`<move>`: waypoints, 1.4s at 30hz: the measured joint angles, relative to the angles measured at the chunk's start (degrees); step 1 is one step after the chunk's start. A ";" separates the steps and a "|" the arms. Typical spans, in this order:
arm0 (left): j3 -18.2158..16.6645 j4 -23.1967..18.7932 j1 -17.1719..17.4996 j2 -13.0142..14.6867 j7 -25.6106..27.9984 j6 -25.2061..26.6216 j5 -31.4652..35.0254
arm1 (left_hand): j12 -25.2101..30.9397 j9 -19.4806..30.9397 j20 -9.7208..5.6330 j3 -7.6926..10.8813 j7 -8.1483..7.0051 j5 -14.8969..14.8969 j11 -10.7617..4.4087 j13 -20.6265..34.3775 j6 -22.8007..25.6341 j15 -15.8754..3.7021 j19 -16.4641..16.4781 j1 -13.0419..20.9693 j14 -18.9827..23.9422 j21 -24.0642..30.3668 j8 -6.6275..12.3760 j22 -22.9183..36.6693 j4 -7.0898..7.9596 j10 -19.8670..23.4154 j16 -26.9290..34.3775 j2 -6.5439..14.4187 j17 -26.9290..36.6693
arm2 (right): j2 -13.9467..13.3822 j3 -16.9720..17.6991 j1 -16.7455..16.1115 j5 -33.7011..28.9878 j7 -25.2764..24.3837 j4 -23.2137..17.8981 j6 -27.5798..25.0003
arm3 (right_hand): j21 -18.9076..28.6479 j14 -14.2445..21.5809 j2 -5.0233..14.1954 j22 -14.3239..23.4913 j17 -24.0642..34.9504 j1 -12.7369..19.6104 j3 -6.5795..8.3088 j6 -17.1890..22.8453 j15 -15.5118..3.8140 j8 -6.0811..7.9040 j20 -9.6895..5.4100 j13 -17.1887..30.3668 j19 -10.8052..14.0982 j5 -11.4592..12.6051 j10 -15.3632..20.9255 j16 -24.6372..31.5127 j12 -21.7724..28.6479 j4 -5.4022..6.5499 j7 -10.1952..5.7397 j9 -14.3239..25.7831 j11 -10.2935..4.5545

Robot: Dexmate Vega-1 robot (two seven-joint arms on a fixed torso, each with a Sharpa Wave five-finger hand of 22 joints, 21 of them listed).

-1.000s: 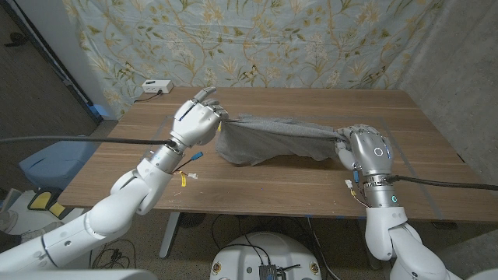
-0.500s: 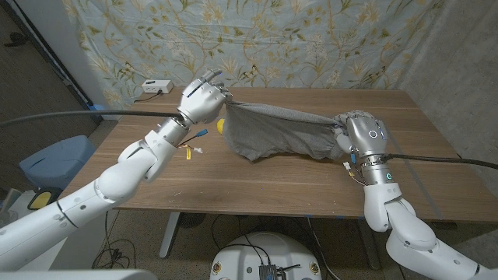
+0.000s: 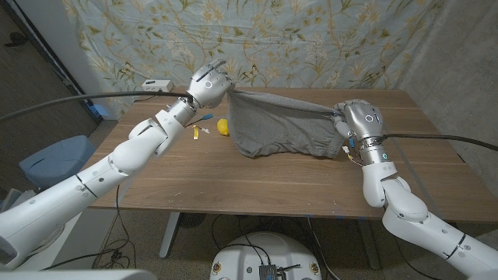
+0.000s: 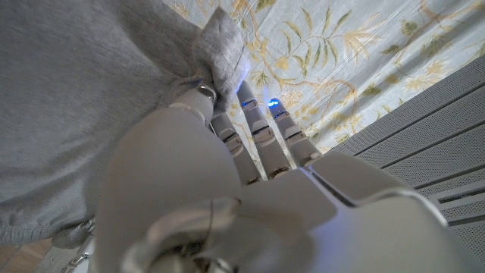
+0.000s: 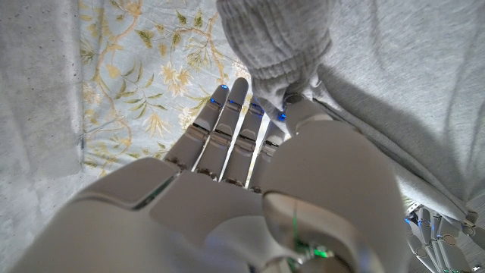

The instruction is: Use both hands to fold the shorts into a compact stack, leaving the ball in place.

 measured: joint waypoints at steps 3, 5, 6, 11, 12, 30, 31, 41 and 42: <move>1.59 1.86 -2.43 -1.15 -0.54 -0.16 0.07 | 0.00 -0.33 0.00 0.00 -0.10 0.00 -0.08 0.01 -0.10 0.00 0.00 0.00 0.00 0.00 0.21 0.00 0.00 -0.08 -0.17 0.00 0.09 | 0.06 -0.75 2.06 0.47 1.25 1.65 1.13 | 0.40 0.00 -0.31 0.00 0.00 0.31 0.00 0.00 0.00 0.00 0.00 0.02 0.00 0.00 0.00 -0.45 0.00 0.00 0.00 -0.07 0.00; 2.38 2.67 -3.59 -1.67 -2.56 -0.66 0.42 | 0.00 -0.35 -0.12 0.00 -0.10 0.00 -0.08 0.02 -0.10 0.00 0.12 0.00 0.00 0.43 0.21 0.00 0.00 -0.09 -0.22 0.00 0.27 | 0.21 -1.79 4.51 0.78 1.96 3.72 1.74 | 0.41 0.00 -0.31 0.00 0.00 0.31 0.00 0.00 0.00 0.00 0.00 0.02 0.00 0.00 0.00 -0.45 0.00 0.00 0.00 -0.07 0.00; 2.63 2.92 -3.99 -1.88 -2.56 -0.66 0.42 | 0.00 -0.35 -0.23 0.00 -0.11 0.00 -0.09 0.02 -0.10 0.00 0.23 0.00 0.00 0.48 0.21 0.00 0.01 -0.09 -0.22 0.00 0.27 | 0.21 -1.79 4.51 0.83 2.07 3.72 1.87 | 0.41 0.00 -0.31 0.00 0.00 0.31 0.00 0.00 0.00 0.00 0.00 0.02 0.00 0.00 0.00 -0.45 0.00 0.00 0.00 -0.07 0.00; 5.07 5.46 -7.06 -3.47 -5.27 -0.87 1.20 | 0.00 -0.70 -0.22 0.36 -0.20 -0.15 -0.09 0.03 -0.20 0.00 0.22 0.00 0.00 0.48 0.42 0.00 0.36 -0.09 -0.22 0.00 0.27 | 0.75 -4.04 9.67 1.51 3.78 8.26 3.67 | 0.41 0.00 -0.31 0.00 0.27 0.31 -0.01 0.01 0.00 0.00 0.00 -0.08 0.00 0.00 0.00 -0.45 0.00 -0.01 0.00 -0.06 0.00; 5.42 5.83 -7.51 -3.73 -5.27 -0.87 1.20 | 0.00 -0.80 -0.24 0.37 -0.22 -0.16 -0.10 0.03 -0.19 0.00 0.24 0.00 0.00 0.48 0.43 0.00 0.37 -0.10 -0.22 0.00 0.27 | 0.89 -4.48 10.72 1.62 4.07 9.21 4.03 | 0.41 0.00 -0.31 -0.01 0.27 0.31 -0.01 0.00 0.00 0.00 0.00 -0.12 0.00 0.00 0.00 -0.45 0.00 -0.01 0.00 -0.06 0.00; 13.94 14.40 -15.92 -8.26 -13.09 -0.21 6.49 | 1.11 -3.35 -1.55 0.25 -2.20 -1.96 -0.11 0.08 -0.32 0.00 1.12 0.45 0.00 1.04 -0.55 0.00 -0.47 -0.10 -0.22 -0.45 0.53 | 3.08 -10.73 21.58 3.53 7.56 20.56 8.00 | 0.89 0.11 -0.62 -0.16 0.13 0.31 0.37 0.11 0.11 0.00 0.72 -0.41 0.71 0.46 -0.13 -1.67 -0.43 -0.13 -0.11 -0.58 0.14; 14.46 14.99 -16.34 -8.54 -13.37 -0.16 7.05 | 1.12 -3.57 -1.54 0.29 -2.38 -2.12 -0.06 0.08 -0.49 0.00 1.12 0.45 0.00 1.04 -0.80 -0.01 -0.64 -0.04 -0.22 -0.45 0.53 | 3.08 -10.73 21.58 3.57 7.71 20.56 8.08 | 0.89 0.11 -0.62 -0.16 0.14 0.31 0.37 0.11 0.11 0.00 0.72 -0.41 0.71 0.46 -0.21 -1.67 -0.46 -0.13 -0.11 -0.58 0.22; 19.50 19.85 -20.04 -11.08 -17.29 0.95 11.95 | 2.99 -6.77 -1.98 -1.15 -3.58 -2.82 -0.76 1.63 -5.57 0.34 0.31 0.18 -2.27 1.27 -5.29 -0.01 -0.79 -2.51 -2.10 -0.57 -1.02 | 4.41 -14.25 26.45 3.90 10.74 25.04 8.55 | 0.88 -1.71 -0.63 -0.15 0.27 0.30 0.53 -3.91 0.22 2.51 0.72 -1.16 0.71 -0.39 -3.63 -3.59 -2.68 -0.28 -1.54 -1.23 0.76; 20.00 20.25 -20.35 -11.32 -17.29 0.95 11.95 | 2.48 -7.21 -2.08 -1.40 -3.79 -2.81 -0.78 7.61 -6.72 0.46 0.14 -1.02 -3.18 1.27 -6.16 -0.02 -0.53 -3.66 -2.50 -0.74 -1.47 | 4.41 -14.25 26.45 3.95 11.23 25.04 8.53 | 0.88 -2.37 -0.77 -0.15 0.27 0.13 0.55 -5.07 0.23 1.67 0.74 -1.27 0.69 -0.59 -4.46 -3.99 -3.15 -0.26 -1.70 -1.39 0.82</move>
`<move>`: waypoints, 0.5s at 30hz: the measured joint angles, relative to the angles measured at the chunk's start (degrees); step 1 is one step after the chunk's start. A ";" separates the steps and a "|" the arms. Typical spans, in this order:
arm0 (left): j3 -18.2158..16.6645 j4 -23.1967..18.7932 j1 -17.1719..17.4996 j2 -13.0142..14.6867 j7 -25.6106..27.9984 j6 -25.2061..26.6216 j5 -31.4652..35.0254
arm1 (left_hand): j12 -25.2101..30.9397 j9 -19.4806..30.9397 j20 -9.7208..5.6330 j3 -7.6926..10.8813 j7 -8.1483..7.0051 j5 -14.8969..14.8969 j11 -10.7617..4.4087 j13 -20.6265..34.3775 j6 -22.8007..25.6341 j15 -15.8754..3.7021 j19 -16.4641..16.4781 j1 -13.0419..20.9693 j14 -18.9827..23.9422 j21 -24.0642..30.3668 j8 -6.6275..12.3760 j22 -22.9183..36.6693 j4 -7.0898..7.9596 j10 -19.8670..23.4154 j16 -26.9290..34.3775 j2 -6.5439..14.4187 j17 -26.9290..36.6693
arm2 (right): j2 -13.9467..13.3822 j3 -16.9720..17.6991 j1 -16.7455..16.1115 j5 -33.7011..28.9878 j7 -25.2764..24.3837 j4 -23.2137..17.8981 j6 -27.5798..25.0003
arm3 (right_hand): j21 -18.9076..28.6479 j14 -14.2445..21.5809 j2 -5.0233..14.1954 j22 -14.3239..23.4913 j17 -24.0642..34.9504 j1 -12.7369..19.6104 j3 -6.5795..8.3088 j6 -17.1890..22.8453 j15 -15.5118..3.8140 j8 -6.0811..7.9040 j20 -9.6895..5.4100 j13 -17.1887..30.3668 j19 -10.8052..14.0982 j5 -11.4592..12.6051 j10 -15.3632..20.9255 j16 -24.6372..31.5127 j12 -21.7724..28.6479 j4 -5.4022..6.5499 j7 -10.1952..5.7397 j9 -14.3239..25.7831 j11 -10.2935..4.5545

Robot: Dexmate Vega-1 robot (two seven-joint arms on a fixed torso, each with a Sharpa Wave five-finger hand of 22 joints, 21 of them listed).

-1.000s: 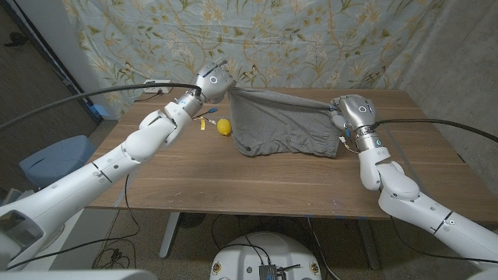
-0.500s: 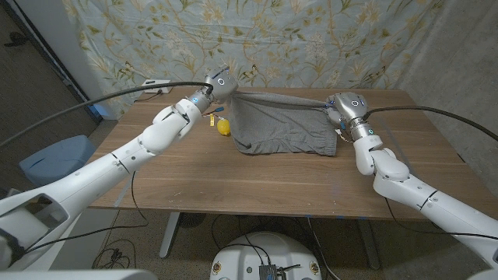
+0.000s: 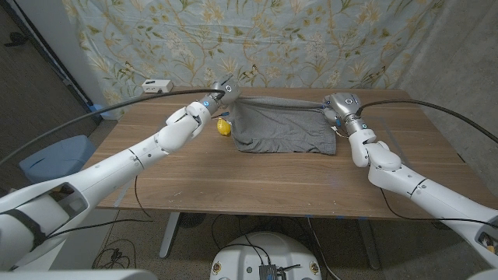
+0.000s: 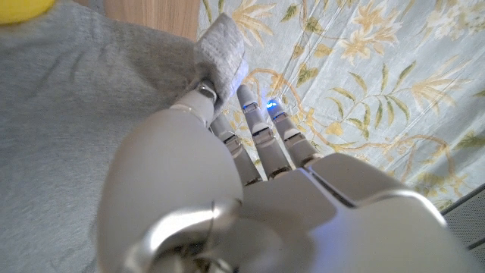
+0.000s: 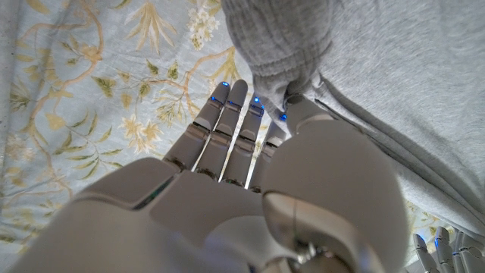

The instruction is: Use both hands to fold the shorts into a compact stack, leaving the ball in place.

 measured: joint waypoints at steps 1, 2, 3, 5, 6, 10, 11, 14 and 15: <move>0.25 0.19 -0.17 -0.13 -0.85 0.16 0.58 | -1.16 -0.43 -0.15 -0.31 -0.30 0.02 -0.03 1.95 -1.08 0.16 -0.21 -1.18 -0.82 0.00 -0.95 -0.06 0.31 -1.08 -0.34 -0.06 -0.53 | 0.10 -0.45 0.55 0.02 0.24 0.32 -0.02 | 0.00 -0.69 -0.15 0.00 0.00 -0.16 -0.11 -1.37 0.06 -0.94 0.23 -0.16 -0.24 -0.24 -0.99 -0.47 -0.55 -0.03 -0.18 -0.20 0.04; 0.62 0.46 -0.43 -0.30 -1.58 0.24 0.91 | -2.41 -0.88 0.02 -0.62 -0.61 0.05 0.01 2.42 -2.23 0.22 -0.57 -2.58 -1.85 0.00 -1.99 -0.11 0.63 -2.31 -0.69 -0.15 -1.13 | 0.16 -0.73 0.89 0.08 0.89 0.45 -0.10 | 0.00 -1.28 -0.41 0.00 0.16 -0.43 -0.39 -2.70 0.08 -1.81 0.52 -0.20 -0.53 -0.35 -1.96 -0.86 -1.10 -0.05 -0.45 -0.47 -0.01; 0.92 0.71 -0.67 -0.43 -1.75 0.26 1.00 | -3.48 -1.20 0.03 -0.88 -0.79 0.05 0.07 2.20 -3.16 0.34 -0.57 -3.36 -2.61 0.00 -2.87 -0.13 0.88 -3.41 -0.89 -0.60 -1.68 | 0.20 -0.99 1.21 0.18 1.59 0.59 -0.28 | 0.00 -1.91 -0.66 0.00 0.25 -0.68 -0.42 -4.12 0.21 -2.64 0.59 -0.37 -0.60 -0.35 -2.79 -1.20 -1.61 -0.07 -0.80 -0.59 0.00; 1.70 1.32 -1.24 -0.77 -4.08 0.60 1.83 | -5.82 -1.68 -0.27 -1.33 -1.16 0.07 0.12 0.31 -5.81 0.50 -0.88 -5.82 -4.40 -0.14 -5.30 -0.13 1.35 -5.96 -0.97 -0.97 -3.08 | 0.25 -1.36 1.66 0.27 2.30 0.76 -0.55 | 0.00 -3.03 -1.13 0.00 0.27 -1.15 -0.50 -7.32 0.35 -4.48 0.92 -0.48 -0.93 -0.74 -4.67 -1.93 -2.68 -0.15 -1.57 -0.89 -0.12; 2.14 1.63 -1.50 -0.96 -4.90 0.65 2.08 | -6.89 -1.93 -0.14 -1.65 -1.36 0.45 0.12 -0.69 -7.31 0.60 -1.02 -7.15 -5.55 -0.30 -6.69 -0.13 1.67 -7.31 -1.21 -1.35 -3.85 | 0.28 -1.71 2.09 0.39 3.33 0.84 -0.94 | 0.00 -3.64 -1.28 0.00 0.28 -1.30 -0.68 -9.01 0.38 -5.39 1.13 -0.66 -1.14 -0.75 -5.66 -2.25 -3.18 -0.34 -1.88 -1.06 -0.22; 3.01 2.10 -2.13 -1.38 -8.18 0.85 2.73 | -9.59 -2.03 0.13 -2.35 -1.76 0.88 0.30 -3.69 -12.68 1.06 -1.30 -11.31 -9.27 -0.30 -10.78 -0.12 2.83 -12.96 -1.31 -2.11 -5.70 | 0.29 -2.43 2.92 0.60 5.41 0.84 -1.72 | -0.26 -5.89 -1.52 0.00 0.53 -2.35 -1.08 -14.83 0.57 -8.77 1.41 -0.73 -2.07 -0.97 -9.36 -3.55 -5.17 -0.10 -2.64 -1.18 -0.44; 3.27 2.18 -2.30 -1.51 -8.93 0.95 2.86 | -9.67 -2.03 0.14 -2.47 -1.74 0.88 0.46 -4.15 -13.79 1.13 -1.30 -11.99 -9.81 -0.30 -11.30 -0.12 3.08 -13.92 -1.31 -2.05 -5.81 | 0.29 -2.61 3.11 0.68 6.08 0.79 -2.00 | -0.27 -6.18 -1.49 0.00 0.53 -2.64 -1.08 -15.78 0.69 -9.32 1.44 -0.82 -2.49 -0.97 -10.13 -3.83 -5.60 -0.10 -2.69 -1.24 -0.40; 3.69 2.19 -2.41 -1.68 -10.20 1.37 3.13 | -9.89 -1.91 0.29 -2.55 -1.65 0.88 0.89 -5.25 -16.60 1.05 -1.45 -14.19 -10.68 -0.30 -12.10 -0.12 4.45 -16.31 -1.31 -1.15 -6.11 | 0.25 -2.91 3.42 0.81 7.20 0.45 -2.58 | -0.27 -6.78 -1.77 0.01 0.53 -3.00 -1.32 -17.48 0.68 -10.35 1.72 -1.00 -2.77 -0.97 -11.54 -4.06 -6.02 0.14 -2.60 -1.44 -0.63; 3.81 2.18 -2.41 -1.70 -10.20 1.37 3.13 | -9.89 -1.87 0.44 -2.53 -1.57 0.88 1.08 -5.47 -17.23 1.16 -1.60 -14.67 -11.01 -0.30 -12.11 -0.12 4.86 -16.95 -1.31 -0.67 -6.11 | 0.25 -2.91 3.42 0.89 7.51 0.45 -2.83 | -0.27 -6.89 -1.50 0.01 0.53 -3.32 -1.42 -17.70 0.78 -10.56 1.72 -1.00 -2.77 -0.97 -11.65 -4.06 -6.30 0.24 -2.78 -1.44 -0.50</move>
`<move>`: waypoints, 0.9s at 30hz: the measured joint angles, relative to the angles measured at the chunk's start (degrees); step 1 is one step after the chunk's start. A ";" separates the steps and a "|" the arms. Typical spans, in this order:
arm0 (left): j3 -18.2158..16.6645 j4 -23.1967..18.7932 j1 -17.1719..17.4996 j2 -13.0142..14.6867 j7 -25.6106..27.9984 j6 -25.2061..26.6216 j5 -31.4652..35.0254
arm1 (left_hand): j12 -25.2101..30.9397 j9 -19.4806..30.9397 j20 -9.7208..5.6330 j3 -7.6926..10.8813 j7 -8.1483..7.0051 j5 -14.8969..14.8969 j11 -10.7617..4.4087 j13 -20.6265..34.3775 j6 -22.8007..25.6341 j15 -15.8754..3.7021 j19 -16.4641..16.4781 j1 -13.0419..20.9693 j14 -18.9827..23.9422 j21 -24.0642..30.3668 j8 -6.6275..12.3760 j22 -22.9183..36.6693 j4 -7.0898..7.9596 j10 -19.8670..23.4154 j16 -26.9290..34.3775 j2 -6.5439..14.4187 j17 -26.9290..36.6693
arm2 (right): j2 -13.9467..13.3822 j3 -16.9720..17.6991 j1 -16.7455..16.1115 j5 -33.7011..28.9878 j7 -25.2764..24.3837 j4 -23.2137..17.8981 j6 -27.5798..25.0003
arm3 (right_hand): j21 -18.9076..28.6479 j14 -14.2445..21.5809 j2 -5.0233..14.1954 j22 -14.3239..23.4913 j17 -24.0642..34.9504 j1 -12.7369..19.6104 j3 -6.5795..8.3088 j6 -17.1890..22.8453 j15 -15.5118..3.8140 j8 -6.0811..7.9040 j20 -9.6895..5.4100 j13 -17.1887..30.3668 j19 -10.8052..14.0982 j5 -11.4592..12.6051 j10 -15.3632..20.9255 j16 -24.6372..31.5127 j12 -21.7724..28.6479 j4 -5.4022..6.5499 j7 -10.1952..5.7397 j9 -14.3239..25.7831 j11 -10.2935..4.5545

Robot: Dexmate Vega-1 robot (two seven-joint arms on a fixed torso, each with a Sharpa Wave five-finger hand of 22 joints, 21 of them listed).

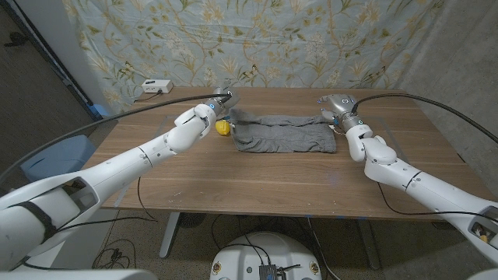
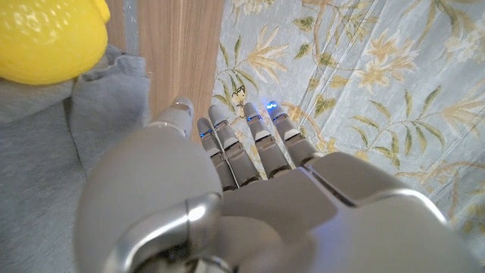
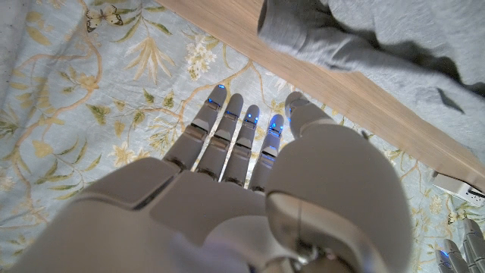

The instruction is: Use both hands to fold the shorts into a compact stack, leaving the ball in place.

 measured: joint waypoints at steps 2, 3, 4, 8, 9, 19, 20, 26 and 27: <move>0.06 -0.21 0.16 0.00 -0.51 1.06 0.27 | 0.00 0.00 0.00 0.23 0.29 0.00 0.48 -0.45 -1.04 0.01 0.00 -0.93 -0.17 0.00 0.00 0.00 0.70 -0.81 0.10 0.93 0.11 | -0.17 -0.14 0.07 0.17 0.36 -0.70 -0.41 | 0.00 -0.10 -0.11 -0.17 0.00 -0.49 -0.31 -0.18 0.10 0.00 0.00 0.01 0.00 0.00 -0.29 -0.28 -0.10 0.31 0.19 0.00 -0.11; 0.07 -0.44 0.40 0.00 -0.50 1.43 0.28 | 0.00 0.00 0.00 0.29 0.50 0.00 0.78 -0.61 -1.25 0.01 0.00 -1.30 -0.17 0.00 0.00 0.00 1.04 -1.11 0.25 1.30 0.16 | -0.27 -0.14 0.03 0.32 0.48 -1.06 -0.67 | 0.00 -0.10 -0.15 -0.25 0.00 -0.77 -0.37 -0.18 0.10 0.00 0.00 0.00 0.00 0.00 -0.29 -0.40 -0.10 0.37 0.19 0.00 -0.11; 0.07 -0.56 0.53 -0.01 -0.47 1.52 0.28 | 0.00 0.00 0.00 0.47 0.69 0.00 0.97 -0.65 -1.44 0.01 0.00 -1.50 -0.17 0.00 0.00 0.00 1.22 -1.30 0.27 1.50 0.17 | -0.30 -0.13 -0.01 0.39 0.51 -1.18 -0.79 | 0.00 -0.10 -0.13 -0.27 0.00 -1.03 -0.47 -0.18 0.10 0.00 0.00 0.00 0.00 0.00 -0.29 -0.40 -0.18 0.47 0.19 0.00 -0.11; -0.20 -1.65 1.64 0.10 0.47 2.39 -0.66 | 0.00 0.00 0.45 0.60 1.03 0.00 1.48 -0.92 -1.78 0.30 -0.17 -2.26 -0.47 0.00 0.00 0.00 1.83 -1.81 0.27 2.23 0.17 | -0.97 0.66 -1.15 1.68 0.55 -2.89 -1.27 | 0.00 -0.09 0.24 -0.27 0.00 -1.89 -0.84 0.67 0.10 0.00 0.00 0.01 0.01 0.00 -0.35 -0.40 -0.33 0.84 1.03 0.00 0.43; -0.55 -2.10 2.10 0.18 1.22 2.70 -1.59 | 0.00 0.00 0.47 0.72 1.11 0.00 1.57 -1.07 -1.86 0.31 -0.15 -2.44 -0.47 0.00 0.00 0.00 1.95 -1.90 0.27 2.07 0.17 | -1.21 1.01 -1.55 1.94 0.53 -3.43 -1.31 | 0.00 -0.10 0.10 -0.27 0.00 -2.17 -0.84 0.86 0.10 0.00 0.00 0.01 0.01 0.00 -0.15 -0.40 -0.33 0.84 1.22 0.00 0.64; -3.40 -4.75 5.38 0.73 5.64 1.98 -11.62 | 0.28 -0.01 1.15 0.04 2.54 -0.45 3.01 -1.98 -2.83 0.00 -0.09 -6.69 -0.77 0.00 0.00 0.16 4.91 -3.33 0.68 1.72 0.16 | -4.25 4.48 -6.88 5.81 -0.16 -9.60 -1.22 | 0.00 0.13 1.03 -0.19 0.27 -4.61 -1.45 1.79 -0.12 0.00 0.41 0.01 0.02 -0.28 0.66 -0.62 -0.33 2.29 2.15 0.01 2.06; -3.40 -4.75 5.38 0.73 5.76 1.91 -11.89 | 0.28 -0.01 1.15 0.05 2.54 -0.45 3.01 -1.98 -2.83 0.00 -0.09 -6.70 -0.77 0.00 0.00 0.16 4.92 -3.33 0.68 1.71 0.16 | -4.37 4.63 -7.15 5.81 -0.16 -9.84 -1.22 | 0.00 0.13 0.99 -0.14 0.27 -4.62 -1.34 1.79 -0.12 0.00 0.41 0.01 0.03 -0.28 0.66 -0.62 -0.33 2.45 2.15 0.01 2.06; -5.17 -5.80 7.37 1.26 8.35 0.49 -17.56 | 0.28 -0.01 1.81 -0.63 3.47 -0.45 3.86 -2.47 -3.14 0.00 -0.49 -9.40 -0.77 0.00 0.00 0.15 6.46 -3.97 0.68 1.34 0.16 | -6.46 7.07 -11.20 8.86 -1.40 -13.77 -0.19 | 0.00 0.13 0.65 -0.11 0.27 -6.70 -2.15 1.46 -0.12 -0.51 0.86 0.02 0.05 -0.28 0.25 -0.77 -0.33 3.27 2.47 0.01 2.47; -5.35 -5.88 7.58 1.29 8.80 0.17 -18.96 | 0.28 -0.01 2.09 -0.69 3.59 -0.45 4.20 -2.51 -3.26 0.00 -0.61 -9.75 -0.77 0.00 0.00 0.15 6.89 -4.02 0.68 1.26 0.16 | -6.72 7.37 -11.75 8.86 -1.40 -14.23 -0.19 | 0.00 0.13 0.55 -0.11 0.29 -7.46 -2.40 1.26 -0.12 -0.79 0.93 0.02 0.12 -0.57 0.25 -0.88 -0.33 3.75 2.67 0.01 2.47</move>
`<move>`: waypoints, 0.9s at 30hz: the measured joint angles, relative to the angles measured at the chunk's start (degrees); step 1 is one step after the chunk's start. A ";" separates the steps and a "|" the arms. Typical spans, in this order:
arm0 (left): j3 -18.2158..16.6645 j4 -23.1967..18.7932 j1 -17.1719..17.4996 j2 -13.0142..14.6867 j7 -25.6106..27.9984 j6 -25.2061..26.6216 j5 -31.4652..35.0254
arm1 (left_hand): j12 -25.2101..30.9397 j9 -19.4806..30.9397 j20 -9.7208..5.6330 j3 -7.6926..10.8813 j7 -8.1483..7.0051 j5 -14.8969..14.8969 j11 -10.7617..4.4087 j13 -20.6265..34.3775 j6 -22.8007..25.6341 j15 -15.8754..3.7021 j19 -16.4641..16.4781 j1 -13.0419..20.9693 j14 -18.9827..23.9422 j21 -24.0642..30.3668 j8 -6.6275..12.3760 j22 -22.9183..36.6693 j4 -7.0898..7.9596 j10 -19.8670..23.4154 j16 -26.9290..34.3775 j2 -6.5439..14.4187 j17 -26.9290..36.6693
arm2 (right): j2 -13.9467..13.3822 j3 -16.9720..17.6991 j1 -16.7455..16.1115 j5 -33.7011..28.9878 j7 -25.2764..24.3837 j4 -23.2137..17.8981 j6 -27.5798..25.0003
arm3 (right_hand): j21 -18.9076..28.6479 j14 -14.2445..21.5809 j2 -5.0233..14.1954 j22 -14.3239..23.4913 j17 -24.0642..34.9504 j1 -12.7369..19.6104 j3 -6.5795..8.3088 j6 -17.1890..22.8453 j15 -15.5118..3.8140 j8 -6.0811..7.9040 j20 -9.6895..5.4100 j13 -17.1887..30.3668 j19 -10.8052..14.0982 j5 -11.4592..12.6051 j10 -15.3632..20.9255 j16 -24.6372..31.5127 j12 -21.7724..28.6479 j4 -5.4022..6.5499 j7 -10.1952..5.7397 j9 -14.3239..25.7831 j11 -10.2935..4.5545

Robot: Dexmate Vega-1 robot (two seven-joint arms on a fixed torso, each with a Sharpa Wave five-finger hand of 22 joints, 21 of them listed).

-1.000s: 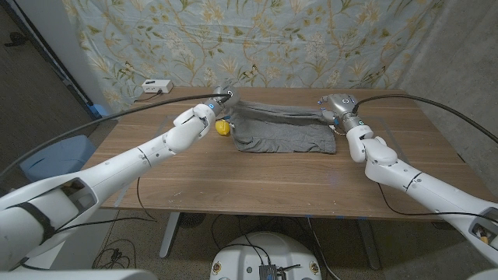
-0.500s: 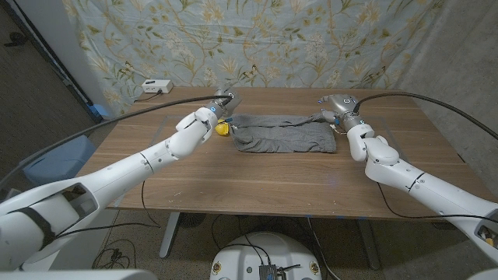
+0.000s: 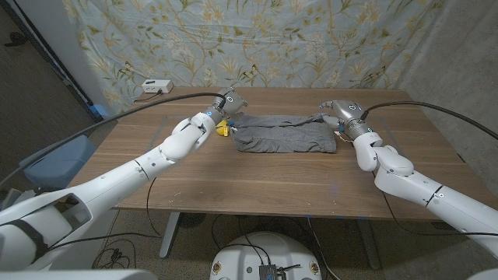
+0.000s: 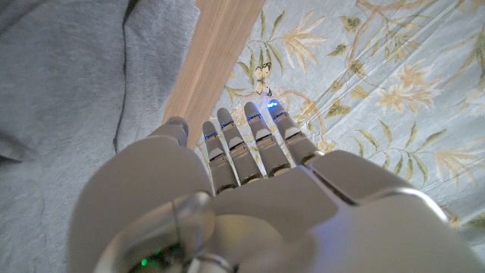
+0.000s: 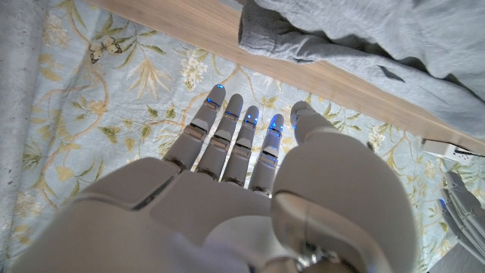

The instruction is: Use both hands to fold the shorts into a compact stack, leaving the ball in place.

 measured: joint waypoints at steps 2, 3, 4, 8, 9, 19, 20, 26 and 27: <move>-0.84 -0.27 0.86 0.14 1.04 -0.76 -2.95 | 0.00 0.00 0.42 -0.28 0.31 0.00 0.46 -0.26 -0.31 0.11 -0.20 -0.86 -0.37 0.00 0.00 0.00 0.53 -0.31 0.00 0.28 0.00 | -0.69 0.87 -1.56 1.14 -0.27 -1.46 0.27 | -0.43 0.00 -0.07 0.00 0.22 -1.75 -0.56 -0.33 0.00 -0.46 0.33 0.00 -0.33 -0.05 -0.32 0.00 0.00 1.03 0.33 0.08 0.31; -1.03 -0.31 1.04 0.17 1.16 -0.85 -3.26 | 0.00 0.00 0.89 -0.29 0.39 0.00 0.46 -0.27 -0.39 -0.06 -0.26 -1.28 -0.54 0.00 0.00 0.00 0.80 -0.31 0.00 0.04 0.00 | -0.80 1.03 -1.81 1.41 -0.32 -1.67 0.33 | -0.44 -0.03 -0.10 0.00 0.23 -2.57 -0.96 -0.50 0.03 -0.57 0.53 0.00 -0.53 -0.05 -0.41 -0.26 -0.12 1.44 0.50 0.13 0.40; -1.52 -0.36 1.47 0.23 1.70 -1.33 -4.94 | 0.20 0.00 1.34 -0.38 0.53 0.00 0.72 -0.41 -0.54 -0.08 -0.30 -1.57 -0.55 0.00 0.00 0.00 0.90 -0.45 0.00 0.10 0.00 | -1.16 1.52 -2.68 2.05 -0.37 -2.38 0.42 | -0.44 -0.38 -0.15 0.00 0.23 -3.52 -1.41 -0.73 0.11 -0.82 0.71 0.00 -0.72 -0.05 -0.64 -0.40 -0.43 1.89 0.73 0.16 0.64; -2.65 -0.38 2.47 0.26 3.03 -2.82 -9.47 | 0.40 -0.10 1.99 -0.64 1.75 0.00 2.22 -0.76 -1.14 0.09 -0.76 -3.22 -0.94 -0.35 0.00 0.00 1.90 -1.25 0.00 -0.13 -0.05 | -1.97 2.73 -4.72 3.52 -0.47 -4.12 0.71 | -0.87 -1.58 -0.74 0.00 0.23 -6.06 -2.60 -1.71 0.11 -1.48 1.21 0.00 -1.30 -0.05 -1.69 -1.18 -0.86 3.08 0.99 0.16 1.17; -3.03 -0.37 2.72 0.26 3.34 -3.26 -10.76 | 0.40 -0.14 2.04 -0.51 2.04 0.00 2.54 -0.84 -1.43 0.13 -0.82 -3.75 -1.39 -0.44 0.00 0.00 2.16 -1.57 0.00 0.32 -0.10 | -2.35 3.24 -5.65 4.00 -0.47 -4.83 0.76 | -0.87 -1.77 -1.08 0.00 0.23 -6.51 -2.84 -1.99 0.31 -1.55 1.25 0.00 -1.69 -0.05 -1.91 -1.35 -0.92 3.32 0.85 0.16 1.16; -5.64 0.98 4.41 0.42 4.64 -8.08 -25.44 | -0.06 -0.15 1.72 -0.76 3.36 0.00 4.46 -1.59 -3.82 0.31 -1.78 -6.16 -5.23 -0.87 0.00 -0.01 2.85 -4.96 -0.90 -0.31 -0.43 | -4.78 6.08 -10.39 8.36 0.51 -8.25 1.44 | -2.34 -5.68 -4.99 -0.01 -0.20 -10.41 -4.98 -7.03 0.33 -2.54 2.35 0.01 -4.23 0.02 -6.75 -3.69 -2.32 3.40 0.98 0.16 1.32; -5.72 1.08 4.42 0.43 4.56 -8.32 -26.08 | -0.06 -0.15 1.72 -0.76 3.35 0.00 4.38 -1.59 -4.08 0.29 -1.77 -6.30 -5.26 -0.87 -0.19 -0.01 2.85 -5.19 -0.90 -0.45 -0.43 | -4.99 6.30 -10.69 9.06 0.80 -8.40 1.65 | -2.50 -6.10 -5.34 -0.01 -0.20 -10.76 -5.14 -7.63 0.34 -2.67 2.45 0.01 -4.55 0.19 -7.38 -3.78 -2.53 3.56 1.00 0.16 1.40; -6.08 2.28 4.45 0.42 3.48 -10.65 -31.87 | -0.06 -0.15 1.26 -0.76 3.84 0.00 4.86 -1.86 -5.55 0.31 -1.92 -6.68 -6.67 -0.87 -0.22 -0.01 2.85 -6.37 -0.90 -0.07 -0.69 | -6.69 7.65 -12.75 11.75 2.29 -9.74 2.40 | -3.18 -8.56 -6.57 -0.01 -0.46 -11.66 -5.89 -11.07 0.42 -2.77 2.95 0.01 -5.85 0.51 -10.72 -4.67 -2.95 2.93 0.89 0.15 1.58; -6.08 2.28 4.45 0.42 3.31 -10.98 -32.65 | -0.06 -0.14 1.26 -0.76 3.85 0.00 5.01 -1.86 -5.54 0.27 -1.91 -6.68 -6.72 -0.87 -0.22 -0.01 2.85 -6.52 -0.90 -0.07 -0.69 | -7.00 7.77 -13.06 11.75 2.29 -9.97 2.40 | -3.36 -8.91 -6.89 -0.01 -0.62 -11.34 -5.99 -11.82 0.60 -2.77 2.93 0.01 -6.08 0.64 -11.40 -4.85 -2.95 2.78 0.91 0.15 1.52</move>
